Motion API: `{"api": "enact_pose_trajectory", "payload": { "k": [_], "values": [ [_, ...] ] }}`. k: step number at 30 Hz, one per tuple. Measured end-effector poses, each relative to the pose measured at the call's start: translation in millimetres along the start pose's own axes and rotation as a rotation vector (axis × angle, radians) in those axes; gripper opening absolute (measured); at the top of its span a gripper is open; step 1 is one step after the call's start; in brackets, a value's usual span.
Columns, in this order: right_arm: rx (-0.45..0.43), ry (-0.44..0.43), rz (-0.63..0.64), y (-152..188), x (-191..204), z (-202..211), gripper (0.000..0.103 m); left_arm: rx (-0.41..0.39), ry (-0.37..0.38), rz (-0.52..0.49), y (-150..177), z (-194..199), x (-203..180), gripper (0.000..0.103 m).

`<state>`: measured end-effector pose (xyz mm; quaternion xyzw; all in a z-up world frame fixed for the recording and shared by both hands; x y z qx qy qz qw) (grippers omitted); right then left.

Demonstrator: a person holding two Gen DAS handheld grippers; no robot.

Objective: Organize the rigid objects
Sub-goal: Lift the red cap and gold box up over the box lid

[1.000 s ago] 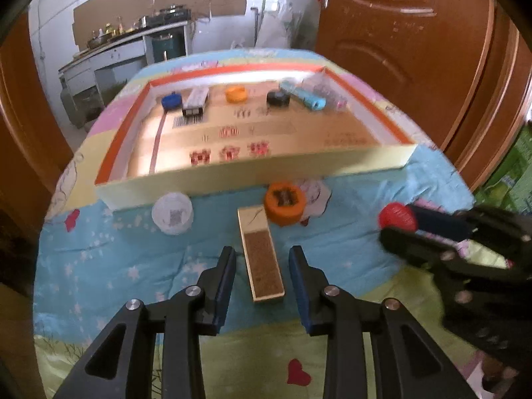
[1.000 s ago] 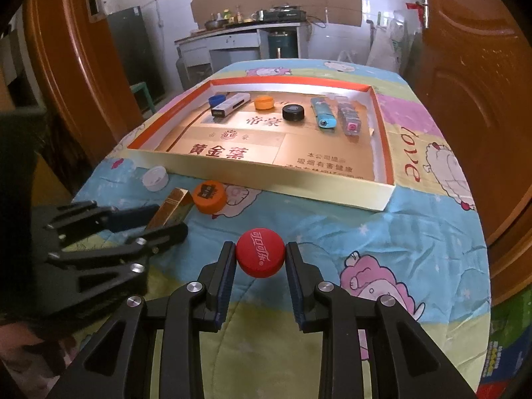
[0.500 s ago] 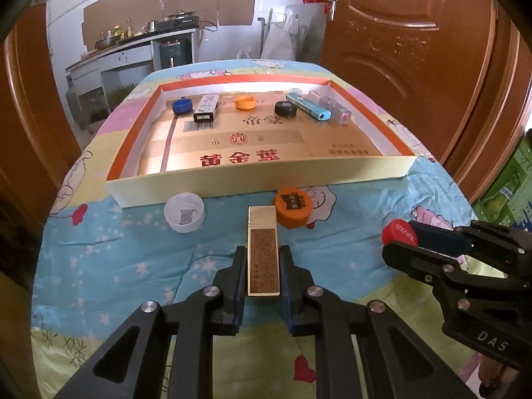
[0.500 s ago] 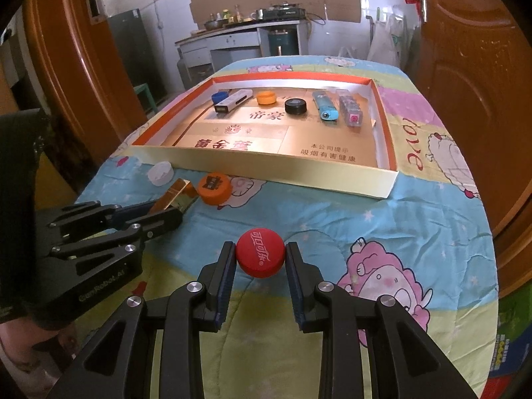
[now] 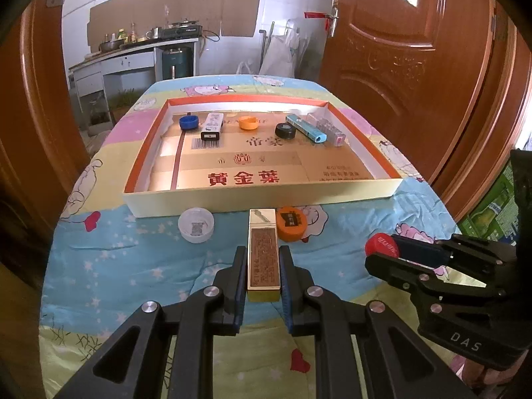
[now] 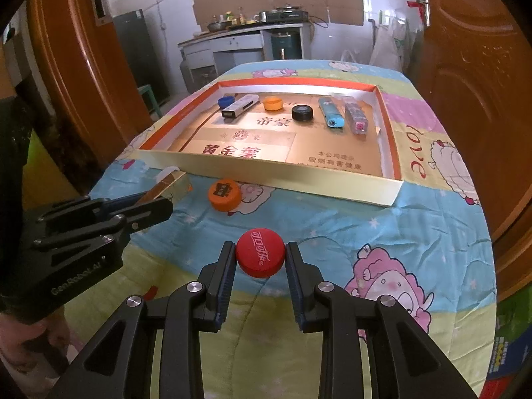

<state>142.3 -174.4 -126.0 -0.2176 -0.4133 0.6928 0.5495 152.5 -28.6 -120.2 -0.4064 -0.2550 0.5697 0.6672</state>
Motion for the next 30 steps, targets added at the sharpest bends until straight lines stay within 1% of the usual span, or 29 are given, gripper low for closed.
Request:
{"api": "enact_pose_trajectory", "payload": {
  "k": [4,8,18,30],
  "values": [
    [0.002,0.001,0.002,-0.4,1.4,0.2,0.031,-0.002,0.001,0.007,0.2,1.6,2.1,0.018],
    [0.001,-0.001,0.002,-2.0,2.9,0.9,0.031,-0.02,-0.001,0.017,-2.6,7.6,6.1,0.018],
    [-0.043,0.004,-0.003,-20.0,4.0,8.1,0.031,-0.059,0.005,0.033,-17.4,18.1,12.3,0.018],
    [-0.076,0.034,-0.042,-42.4,-7.0,5.2,0.031,-0.087,0.039,0.037,-43.4,10.6,6.4,0.018]
  ]
}}
Point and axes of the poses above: each gripper's, at about its wrist camera, not at the fingertips, and z roughly against the way its jaws point, x to its left, y to its underside, the point moved 2 cm from there along -z, roughly the way its jaws point, and after that the axes turned 15 degrees about -x, right-handed, at the moved point
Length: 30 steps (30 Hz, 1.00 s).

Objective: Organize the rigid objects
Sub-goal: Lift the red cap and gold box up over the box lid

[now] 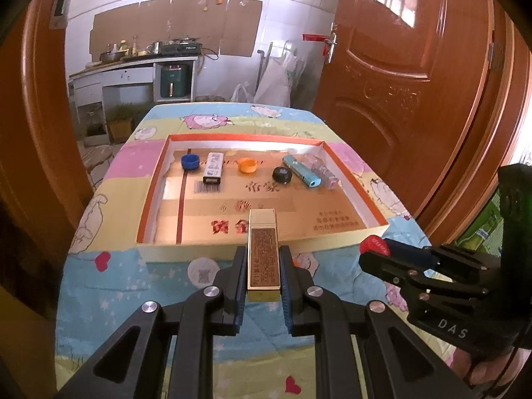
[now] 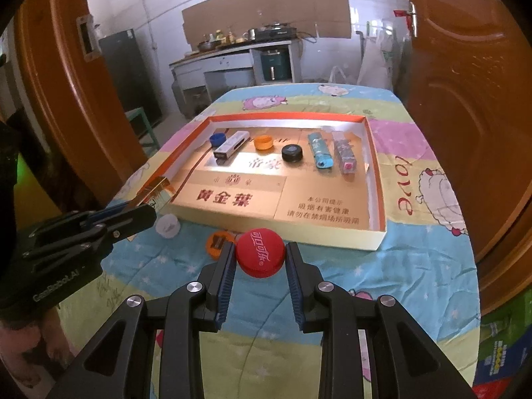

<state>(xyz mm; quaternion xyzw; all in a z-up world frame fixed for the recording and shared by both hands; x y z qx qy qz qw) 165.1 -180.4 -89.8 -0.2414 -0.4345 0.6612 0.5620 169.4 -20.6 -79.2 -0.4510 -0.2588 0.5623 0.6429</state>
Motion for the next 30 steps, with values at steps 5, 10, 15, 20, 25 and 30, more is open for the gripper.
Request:
{"api": "enact_pose_trajectory", "payload": {
  "k": [5,10,15,20,25,30],
  "values": [
    [-0.012,0.008,-0.011,-9.9,-3.4,-4.5,0.031,-0.009,0.008,0.01,-11.5,-7.4,-1.6,0.018],
    [-0.025,0.012,-0.02,-20.7,-7.3,-9.3,0.031,-0.012,0.014,0.021,-22.1,-16.5,-2.5,0.018],
    [-0.035,0.018,-0.029,-31.7,-10.9,-15.5,0.031,-0.012,0.007,0.019,-29.2,-24.9,-2.2,0.018],
    [-0.037,0.019,-0.034,-40.1,-15.0,-23.7,0.031,-0.004,0.002,0.019,-34.8,-36.3,-1.0,0.018],
    [-0.036,0.02,-0.035,-44.8,-17.6,-29.4,0.031,0.005,-0.006,0.019,-38.8,-47.7,0.3,0.018],
    [-0.032,0.021,-0.039,-51.9,-24.4,-41.6,0.031,0.013,-0.01,0.023,-42.5,-58.9,3.2,0.018]
  ]
}}
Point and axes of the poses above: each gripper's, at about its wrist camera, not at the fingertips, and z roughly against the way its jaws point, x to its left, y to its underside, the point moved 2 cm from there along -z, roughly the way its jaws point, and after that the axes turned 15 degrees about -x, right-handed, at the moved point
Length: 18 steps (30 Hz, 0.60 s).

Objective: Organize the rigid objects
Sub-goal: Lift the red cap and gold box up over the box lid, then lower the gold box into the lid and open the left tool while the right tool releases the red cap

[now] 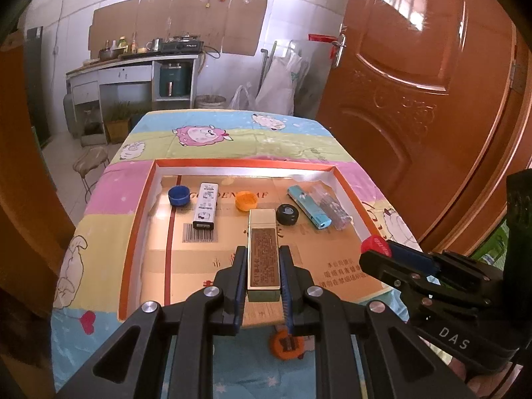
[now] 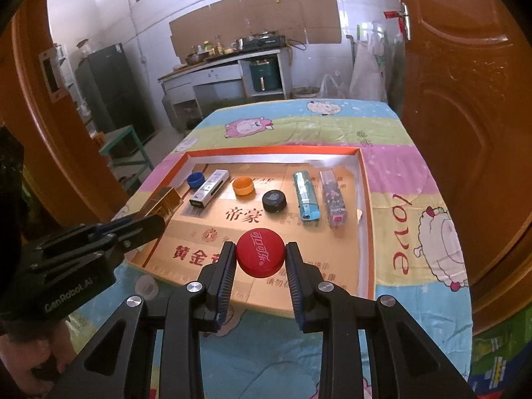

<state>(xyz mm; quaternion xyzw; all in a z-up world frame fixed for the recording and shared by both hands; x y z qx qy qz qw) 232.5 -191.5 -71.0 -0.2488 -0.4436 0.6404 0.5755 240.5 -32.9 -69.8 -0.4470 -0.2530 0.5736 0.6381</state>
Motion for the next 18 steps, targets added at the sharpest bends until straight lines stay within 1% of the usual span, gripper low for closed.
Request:
{"api": "enact_pose_trajectory", "payload": {
  "k": [9,18],
  "values": [
    [0.01,0.002,-0.008,-5.7,-11.7,-19.3,0.031,0.022,0.001,0.01,-1.2,-18.6,3.3,0.018],
    [0.035,-0.007,-0.015,-3.6,-17.7,-43.4,0.031,0.053,-0.001,0.013,1.8,-40.8,5.8,0.018]
  ]
}}
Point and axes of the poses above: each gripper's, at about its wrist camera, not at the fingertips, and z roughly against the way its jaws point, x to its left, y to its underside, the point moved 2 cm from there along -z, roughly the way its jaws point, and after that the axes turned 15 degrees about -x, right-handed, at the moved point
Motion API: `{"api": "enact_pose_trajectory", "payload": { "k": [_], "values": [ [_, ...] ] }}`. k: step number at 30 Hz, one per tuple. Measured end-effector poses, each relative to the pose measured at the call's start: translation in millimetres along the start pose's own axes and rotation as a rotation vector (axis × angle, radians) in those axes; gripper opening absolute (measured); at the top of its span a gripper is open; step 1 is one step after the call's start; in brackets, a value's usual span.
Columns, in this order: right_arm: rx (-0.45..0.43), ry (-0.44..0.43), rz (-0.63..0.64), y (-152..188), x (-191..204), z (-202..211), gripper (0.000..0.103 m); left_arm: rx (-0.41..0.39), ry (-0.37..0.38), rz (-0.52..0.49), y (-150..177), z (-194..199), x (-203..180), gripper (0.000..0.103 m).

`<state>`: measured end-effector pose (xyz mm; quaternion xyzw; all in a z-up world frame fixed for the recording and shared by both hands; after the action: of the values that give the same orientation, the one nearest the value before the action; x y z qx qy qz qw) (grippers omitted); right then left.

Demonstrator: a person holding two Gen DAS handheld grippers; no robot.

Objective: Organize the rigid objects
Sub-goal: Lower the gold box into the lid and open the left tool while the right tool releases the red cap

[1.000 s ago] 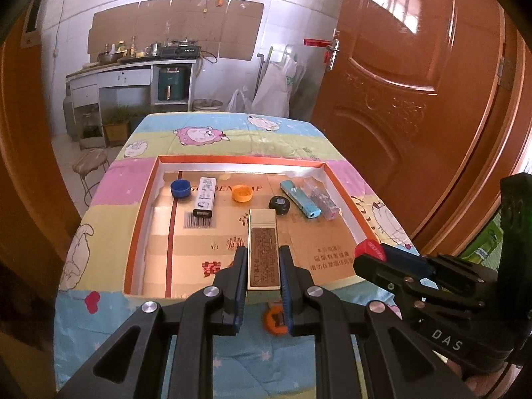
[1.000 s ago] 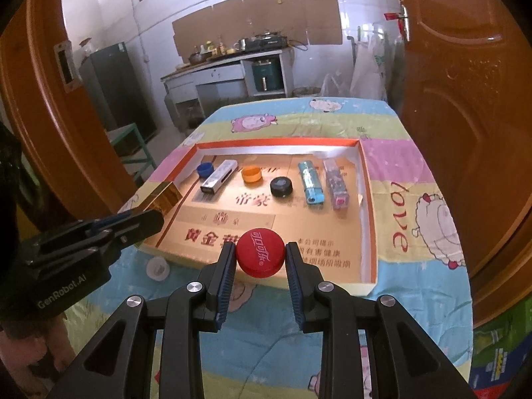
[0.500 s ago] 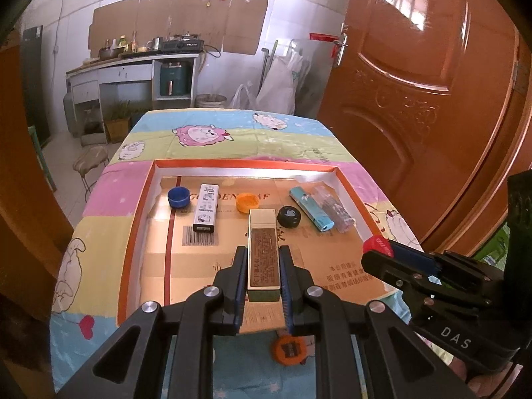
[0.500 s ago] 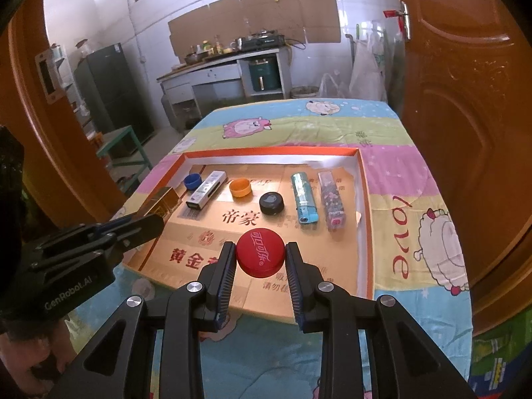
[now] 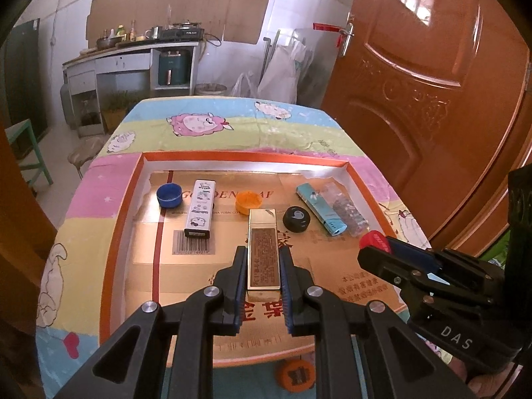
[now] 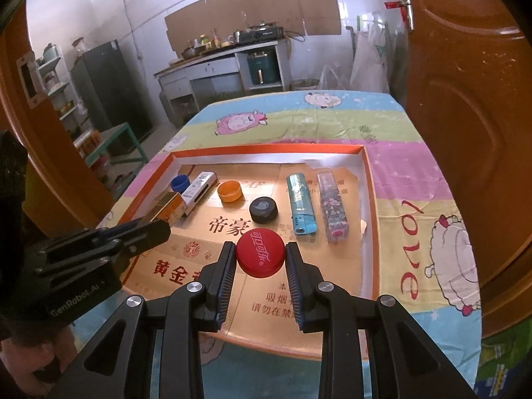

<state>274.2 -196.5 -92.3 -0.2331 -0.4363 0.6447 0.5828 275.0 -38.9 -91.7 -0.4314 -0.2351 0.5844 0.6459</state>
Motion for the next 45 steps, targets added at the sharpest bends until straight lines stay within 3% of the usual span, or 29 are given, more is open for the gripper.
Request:
{"api": "enact_pose_trajectory", "payload": {
  "k": [18,45],
  "values": [
    [0.063,-0.007,-0.021,12.8,-10.7,-42.6,0.031,0.062,-0.003,-0.001,10.3,-38.5,3.3,0.018],
    [0.091,0.026,0.025,21.7,-8.5,-56.2,0.031,0.098,0.0,0.0,22.0,-56.3,6.3,0.018]
  ]
}}
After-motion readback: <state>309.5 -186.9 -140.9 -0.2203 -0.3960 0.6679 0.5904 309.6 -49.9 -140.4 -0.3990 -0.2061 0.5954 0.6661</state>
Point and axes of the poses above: each gripper's, at about its wrist camera, not at the fingertips, and z roughly against the way its jaws point, x to its left, y to its underside, the point moved 2 cm from there along -z, roughly the way its jaws point, and after that the axes turned 15 degrees about -x, right-handed, at the moved point
